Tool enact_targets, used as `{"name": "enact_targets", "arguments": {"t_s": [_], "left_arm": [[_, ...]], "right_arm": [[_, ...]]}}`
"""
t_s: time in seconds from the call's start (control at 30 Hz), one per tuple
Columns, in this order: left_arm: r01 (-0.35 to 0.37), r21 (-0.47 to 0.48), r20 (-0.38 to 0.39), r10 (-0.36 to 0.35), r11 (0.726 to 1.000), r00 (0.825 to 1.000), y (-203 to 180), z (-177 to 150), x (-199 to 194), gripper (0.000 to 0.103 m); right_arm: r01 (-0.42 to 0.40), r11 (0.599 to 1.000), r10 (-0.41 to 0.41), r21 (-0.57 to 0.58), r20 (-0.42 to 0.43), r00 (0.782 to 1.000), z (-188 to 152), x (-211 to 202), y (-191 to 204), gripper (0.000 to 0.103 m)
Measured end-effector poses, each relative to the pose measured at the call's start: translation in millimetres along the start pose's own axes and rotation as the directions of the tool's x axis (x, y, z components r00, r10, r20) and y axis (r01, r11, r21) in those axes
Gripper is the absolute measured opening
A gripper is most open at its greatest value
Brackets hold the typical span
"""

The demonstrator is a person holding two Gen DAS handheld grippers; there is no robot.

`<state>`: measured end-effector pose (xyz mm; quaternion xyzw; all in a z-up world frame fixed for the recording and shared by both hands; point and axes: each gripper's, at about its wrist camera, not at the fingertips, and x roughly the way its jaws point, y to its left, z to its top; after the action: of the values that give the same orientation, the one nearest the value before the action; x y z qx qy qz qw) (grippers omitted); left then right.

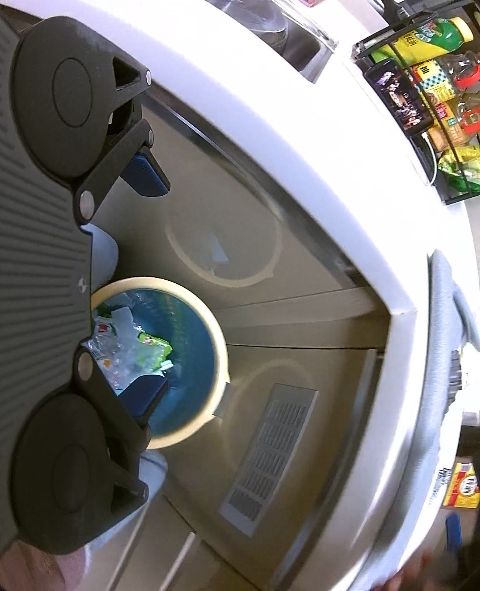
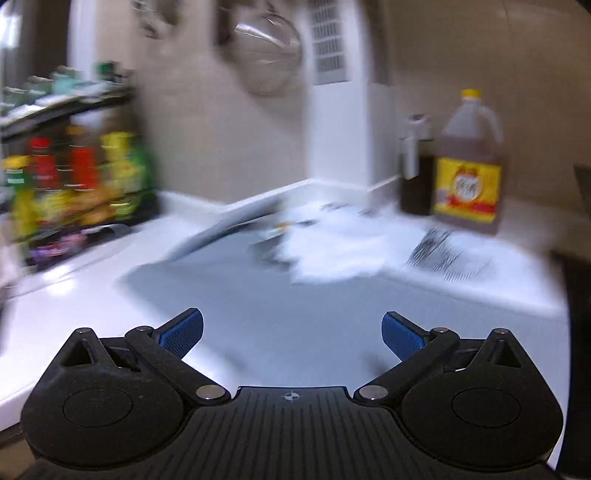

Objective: Collect trash
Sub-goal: 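Raise both tools back up toward the grey mat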

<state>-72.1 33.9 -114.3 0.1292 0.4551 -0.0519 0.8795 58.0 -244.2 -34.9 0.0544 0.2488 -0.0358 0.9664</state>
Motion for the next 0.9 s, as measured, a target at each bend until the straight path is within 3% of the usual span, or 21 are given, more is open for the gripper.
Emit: {"name": "enact_targets", "arguments": {"t_s": [0.13,0.27,0.5,0.57,0.63,0.67,0.83,0.9], "left_arm": [[-0.005,-0.012,0.001,0.005,1.000,1.000,3.8,14.1,-6.3,0.103],[-0.022,-0.028,-0.001,0.022,0.999,1.000,9.9,26.4,-8.0,0.103],[-0.029,-0.036,-0.010,0.029,0.999,1.000,14.7,52.9,-3.8,0.103],[-0.036,-0.015,0.017,0.036,0.999,0.999,11.4,66.6,-5.2,0.103],[-0.035,0.005,0.059,0.034,0.999,0.998,6.7,85.6,-7.3,0.103],[-0.033,0.015,0.084,0.031,0.999,0.996,3.4,96.7,-8.6,0.103],[-0.032,0.068,0.247,0.014,0.997,0.969,-26.1,168.5,-6.3,0.103],[0.013,0.064,0.283,-0.030,0.998,0.959,-43.4,207.2,4.5,0.103]], "right_arm": [[0.031,0.997,-0.039,-0.068,-0.120,0.992,22.4,81.2,-9.9,0.103],[0.032,0.992,-0.062,-0.118,-0.253,0.966,24.7,142.4,-2.8,0.103],[0.045,0.996,-0.062,-0.079,-0.227,0.972,36.5,182.5,-10.1,0.099],[0.051,0.998,-0.057,-0.039,-0.191,0.980,35.6,178.2,-19.4,0.072],[0.090,0.995,-0.096,-0.043,-0.172,0.980,34.9,168.8,-28.8,0.017],[0.106,0.994,-0.111,-0.037,-0.171,0.979,33.9,165.3,-35.9,0.008],[0.187,0.975,-0.172,0.123,-0.128,0.977,18.2,132.9,-86.2,0.005],[0.158,0.969,-0.137,0.191,-0.121,0.983,13.2,127.3,-100.7,0.005]]}}
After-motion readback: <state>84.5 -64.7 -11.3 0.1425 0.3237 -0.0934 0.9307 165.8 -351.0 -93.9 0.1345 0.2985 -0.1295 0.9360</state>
